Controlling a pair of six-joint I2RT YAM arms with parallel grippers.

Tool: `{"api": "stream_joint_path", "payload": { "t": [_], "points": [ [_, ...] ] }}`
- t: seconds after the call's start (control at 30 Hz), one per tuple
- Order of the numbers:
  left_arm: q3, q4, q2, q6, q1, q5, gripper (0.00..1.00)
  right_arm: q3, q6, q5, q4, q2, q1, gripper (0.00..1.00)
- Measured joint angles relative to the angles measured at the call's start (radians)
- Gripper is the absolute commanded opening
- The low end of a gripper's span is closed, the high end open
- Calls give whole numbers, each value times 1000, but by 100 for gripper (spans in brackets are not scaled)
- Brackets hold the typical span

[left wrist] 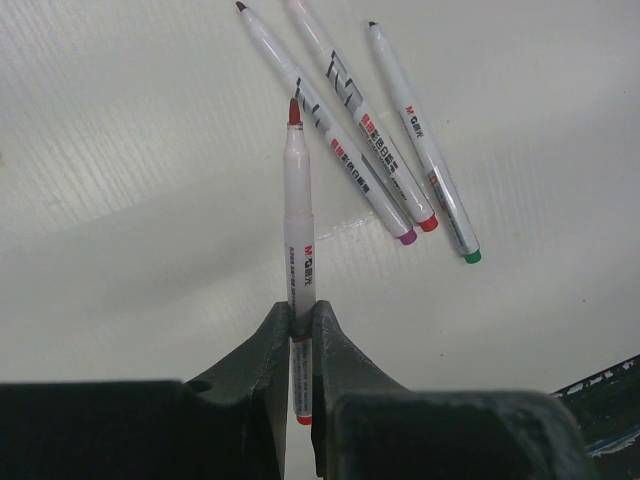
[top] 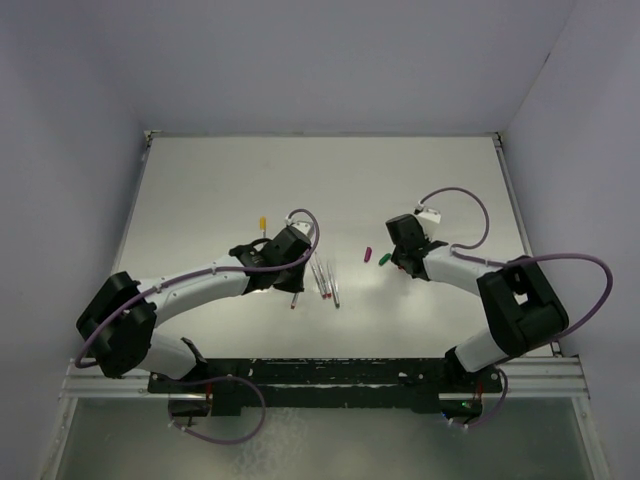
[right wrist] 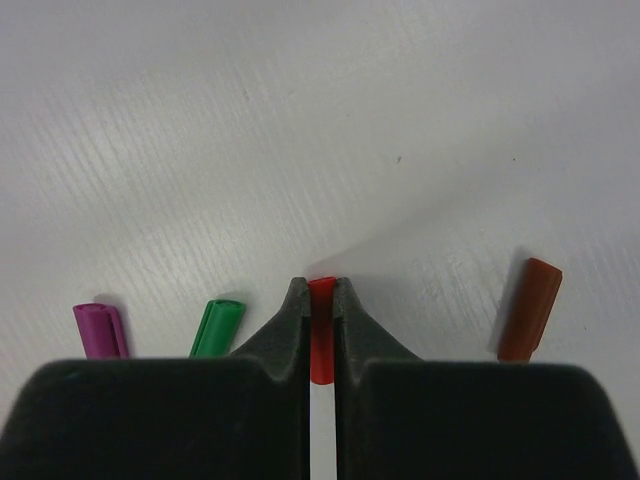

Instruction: Insert the pens into the pen caps

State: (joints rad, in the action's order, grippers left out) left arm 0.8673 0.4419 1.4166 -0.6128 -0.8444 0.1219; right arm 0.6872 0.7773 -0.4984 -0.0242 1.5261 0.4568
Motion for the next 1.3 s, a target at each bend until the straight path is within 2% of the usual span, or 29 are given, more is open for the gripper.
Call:
{"api": "stream_joint_path", "payload": {
  "t": [0.4, 0.67, 0.97, 1.3],
  "points": [
    [-2, -5, 2, 5, 0, -1, 0, -7, -20, 54, -34, -55, -1, 0],
    [-30, -42, -3, 9, 0, -6, 0, -9, -79, 51, 1, -240, -1, 0],
    [-119, -228, -68, 31, 0, -76, 0, -111, -175, 195, 238, -489, -1, 0],
    [-209, -552, -103, 28, 0, -270, 0, -182, -236, 401, 527, -525, -1, 0]
  ]
}}
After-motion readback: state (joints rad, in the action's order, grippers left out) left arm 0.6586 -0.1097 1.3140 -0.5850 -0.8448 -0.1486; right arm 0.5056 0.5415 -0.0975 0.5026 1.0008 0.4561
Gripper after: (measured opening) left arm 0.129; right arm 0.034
